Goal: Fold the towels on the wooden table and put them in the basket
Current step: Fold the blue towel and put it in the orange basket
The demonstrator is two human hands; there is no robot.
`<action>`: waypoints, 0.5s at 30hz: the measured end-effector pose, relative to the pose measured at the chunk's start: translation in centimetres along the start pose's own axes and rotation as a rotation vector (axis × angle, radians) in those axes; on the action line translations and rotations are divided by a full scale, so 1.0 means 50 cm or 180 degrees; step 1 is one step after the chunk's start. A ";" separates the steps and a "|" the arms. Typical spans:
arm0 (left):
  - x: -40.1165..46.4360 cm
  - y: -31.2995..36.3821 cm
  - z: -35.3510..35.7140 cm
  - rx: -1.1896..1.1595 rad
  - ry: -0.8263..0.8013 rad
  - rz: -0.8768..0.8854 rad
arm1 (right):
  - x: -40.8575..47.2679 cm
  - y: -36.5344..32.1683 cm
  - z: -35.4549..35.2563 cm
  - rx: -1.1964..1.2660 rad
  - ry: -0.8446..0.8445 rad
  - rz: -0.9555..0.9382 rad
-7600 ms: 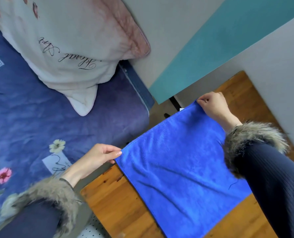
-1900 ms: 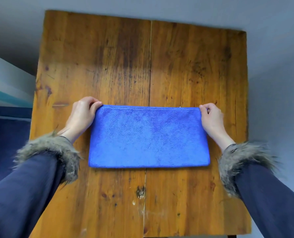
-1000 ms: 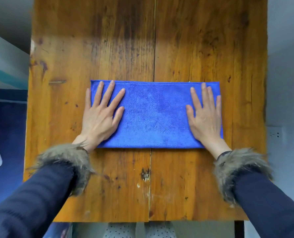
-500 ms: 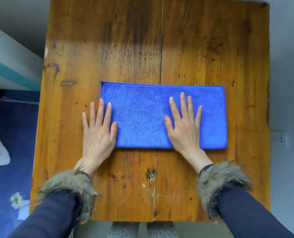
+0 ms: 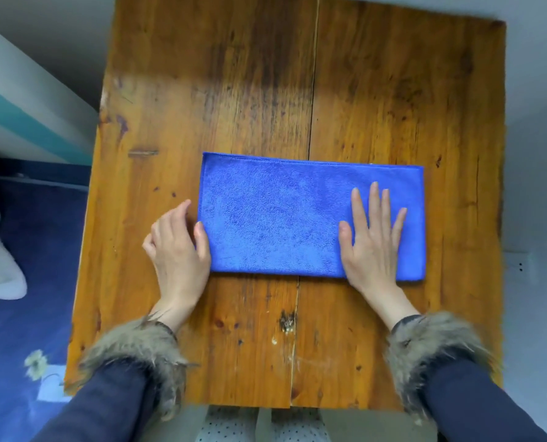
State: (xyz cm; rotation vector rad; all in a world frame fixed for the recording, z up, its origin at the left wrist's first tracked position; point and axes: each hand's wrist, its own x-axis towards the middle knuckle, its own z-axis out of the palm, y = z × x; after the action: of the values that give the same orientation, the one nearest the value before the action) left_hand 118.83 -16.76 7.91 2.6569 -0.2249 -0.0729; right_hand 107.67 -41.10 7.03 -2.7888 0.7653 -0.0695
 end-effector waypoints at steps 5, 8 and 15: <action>0.009 0.010 -0.013 -0.0129 -0.0269 -0.0765 | -0.011 -0.120 0.047 -0.0021 -0.0157 -0.0630; 0.008 0.013 -0.007 0.0026 -0.0510 -0.0861 | -0.007 -0.127 0.063 -0.0207 -0.0212 -0.0487; 0.031 0.056 -0.017 -0.0087 -0.1012 -0.1517 | -0.010 -0.126 0.072 -0.0437 -0.0201 -0.0486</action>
State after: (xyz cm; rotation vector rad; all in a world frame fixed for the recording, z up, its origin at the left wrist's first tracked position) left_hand 120.02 -19.11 9.94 2.6024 0.3113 -0.6462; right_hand 110.74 -34.80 5.14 -2.9599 0.5608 0.0452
